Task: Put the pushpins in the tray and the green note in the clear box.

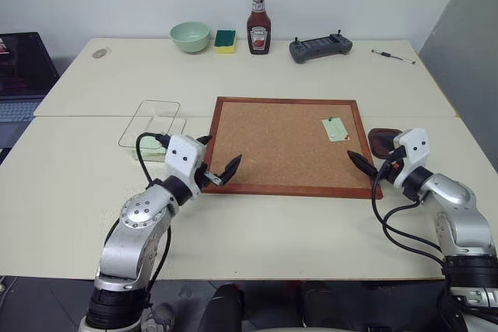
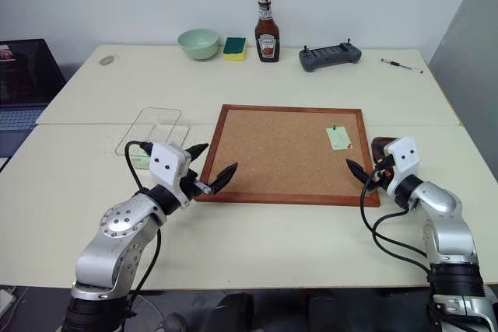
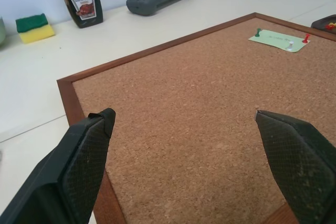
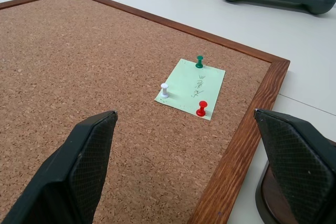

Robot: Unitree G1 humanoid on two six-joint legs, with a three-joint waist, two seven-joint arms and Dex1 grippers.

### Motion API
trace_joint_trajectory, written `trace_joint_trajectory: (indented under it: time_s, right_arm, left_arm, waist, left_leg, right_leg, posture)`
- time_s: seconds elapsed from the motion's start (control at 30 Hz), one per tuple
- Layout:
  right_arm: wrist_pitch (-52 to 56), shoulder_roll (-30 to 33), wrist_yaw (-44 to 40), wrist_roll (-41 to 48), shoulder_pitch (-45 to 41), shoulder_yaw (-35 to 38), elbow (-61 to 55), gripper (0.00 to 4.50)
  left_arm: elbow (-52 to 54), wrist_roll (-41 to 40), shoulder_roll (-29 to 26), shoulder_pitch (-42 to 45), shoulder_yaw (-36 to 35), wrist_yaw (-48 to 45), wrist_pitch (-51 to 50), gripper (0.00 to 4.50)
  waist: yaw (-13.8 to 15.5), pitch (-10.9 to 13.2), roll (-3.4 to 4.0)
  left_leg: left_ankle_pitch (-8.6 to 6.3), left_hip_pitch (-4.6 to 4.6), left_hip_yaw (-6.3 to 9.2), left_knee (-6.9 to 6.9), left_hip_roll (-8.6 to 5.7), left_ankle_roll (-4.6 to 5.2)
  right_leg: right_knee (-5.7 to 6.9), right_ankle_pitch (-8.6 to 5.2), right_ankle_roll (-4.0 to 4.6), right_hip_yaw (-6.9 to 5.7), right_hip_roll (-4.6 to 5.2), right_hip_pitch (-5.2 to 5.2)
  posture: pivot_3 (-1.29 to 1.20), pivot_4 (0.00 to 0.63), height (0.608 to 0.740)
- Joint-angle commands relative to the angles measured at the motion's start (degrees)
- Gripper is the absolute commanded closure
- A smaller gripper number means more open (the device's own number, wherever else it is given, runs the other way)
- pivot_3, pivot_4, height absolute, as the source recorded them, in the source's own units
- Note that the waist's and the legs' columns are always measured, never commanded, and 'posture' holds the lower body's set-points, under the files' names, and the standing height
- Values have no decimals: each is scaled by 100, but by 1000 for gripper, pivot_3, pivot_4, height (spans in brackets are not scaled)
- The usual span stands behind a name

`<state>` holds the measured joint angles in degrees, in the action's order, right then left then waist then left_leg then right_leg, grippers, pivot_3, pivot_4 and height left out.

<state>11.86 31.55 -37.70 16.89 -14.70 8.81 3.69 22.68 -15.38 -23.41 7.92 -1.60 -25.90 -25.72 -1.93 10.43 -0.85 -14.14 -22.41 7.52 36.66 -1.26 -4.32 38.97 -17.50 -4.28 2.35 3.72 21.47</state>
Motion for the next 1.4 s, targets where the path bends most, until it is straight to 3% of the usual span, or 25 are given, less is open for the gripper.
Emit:
trace_joint_trajectory:
  time_s: [0.03, 0.47, 0.73, 1.27, 1.4]
  right_arm:
    - [-37, 69, 10, 24, -89, 105, -245, 85]
    - [38, -80, 110, 33, 40, -5, -536, 85]
    - [69, -178, 252, 67, 320, 56, -899, 0]
    - [163, -303, 390, -4, 479, -108, -1213, 0]
    - [252, -344, 443, 7, 459, -146, -1325, 0]
  left_arm:
    - [260, -78, -13, 54, -48, -51, 86, 0]
    - [-69, -49, -38, 294, 85, -395, 530, 0]
    - [-1325, 130, 281, 1305, 580, -811, 1081, 1245]
    - [-3356, 693, 1059, 2236, 1296, -1220, 2041, 4465]
    - [-3725, 706, 1234, 2439, 1246, -1263, 2150, 4497]
  waist:
    - [0, 0, 0]
    - [1, 0, 0]
    - [11, 0, 0]
    - [2, 0, -1]
    - [0, 0, -1]
  left_leg:
    - [0, 0, 0, 0, 0, 0]
    - [0, 0, 0, 0, 0, 0]
    - [0, -4, -1, 2, -4, 0]
    - [0, -4, 0, 3, -5, 0]
    - [0, -3, 2, 3, -5, 0]
  right_leg:
    - [0, 0, 0, 0, 0, 0]
    - [0, 0, 0, 0, 0, 0]
    - [-3, 0, 0, -1, 2, -1]
    - [-1, 0, 0, -1, 2, 1]
    - [0, 0, -1, -2, 1, 2]
  posture:
    - [0, 150, 740]
    - [0, 150, 740]
    - [0, 150, 740]
    - [0, 150, 740]
    - [0, 150, 740]
